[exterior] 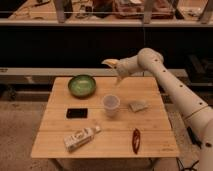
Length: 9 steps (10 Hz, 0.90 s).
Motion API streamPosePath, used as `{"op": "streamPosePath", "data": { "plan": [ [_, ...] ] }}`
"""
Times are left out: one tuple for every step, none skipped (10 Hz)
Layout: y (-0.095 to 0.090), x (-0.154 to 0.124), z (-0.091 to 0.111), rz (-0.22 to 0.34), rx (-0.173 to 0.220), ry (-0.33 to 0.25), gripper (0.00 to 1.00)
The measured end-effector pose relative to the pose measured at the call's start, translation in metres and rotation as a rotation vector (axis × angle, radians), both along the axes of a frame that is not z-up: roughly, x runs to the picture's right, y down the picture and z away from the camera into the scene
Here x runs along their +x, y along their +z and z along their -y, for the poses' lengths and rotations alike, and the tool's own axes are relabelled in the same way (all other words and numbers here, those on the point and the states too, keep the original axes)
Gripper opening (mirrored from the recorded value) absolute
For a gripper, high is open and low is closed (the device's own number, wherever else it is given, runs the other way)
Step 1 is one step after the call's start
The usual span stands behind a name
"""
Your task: Push the ceramic bowl across the table
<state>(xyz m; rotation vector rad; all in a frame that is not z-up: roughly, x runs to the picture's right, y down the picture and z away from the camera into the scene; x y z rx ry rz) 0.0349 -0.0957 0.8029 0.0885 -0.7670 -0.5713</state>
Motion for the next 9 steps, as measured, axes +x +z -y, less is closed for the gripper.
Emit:
{"op": "streamPosePath", "data": {
  "plan": [
    [0.000, -0.002, 0.000, 0.002, 0.000, -0.003, 0.80],
    [0.001, 0.000, 0.001, -0.003, 0.004, -0.004, 0.78],
    [0.005, 0.004, 0.009, -0.009, 0.031, -0.010, 0.68],
    [0.009, 0.002, 0.017, -0.007, 0.062, -0.020, 0.60],
    [0.015, -0.006, 0.025, 0.011, 0.104, -0.038, 0.50],
    [0.023, -0.023, 0.031, 0.053, 0.145, -0.064, 0.38],
    [0.029, -0.038, 0.030, 0.089, 0.163, -0.088, 0.30],
    [0.035, -0.058, 0.025, 0.136, 0.178, -0.128, 0.20],
    [0.042, -0.080, 0.015, 0.180, 0.184, -0.191, 0.08]
  ]
}}
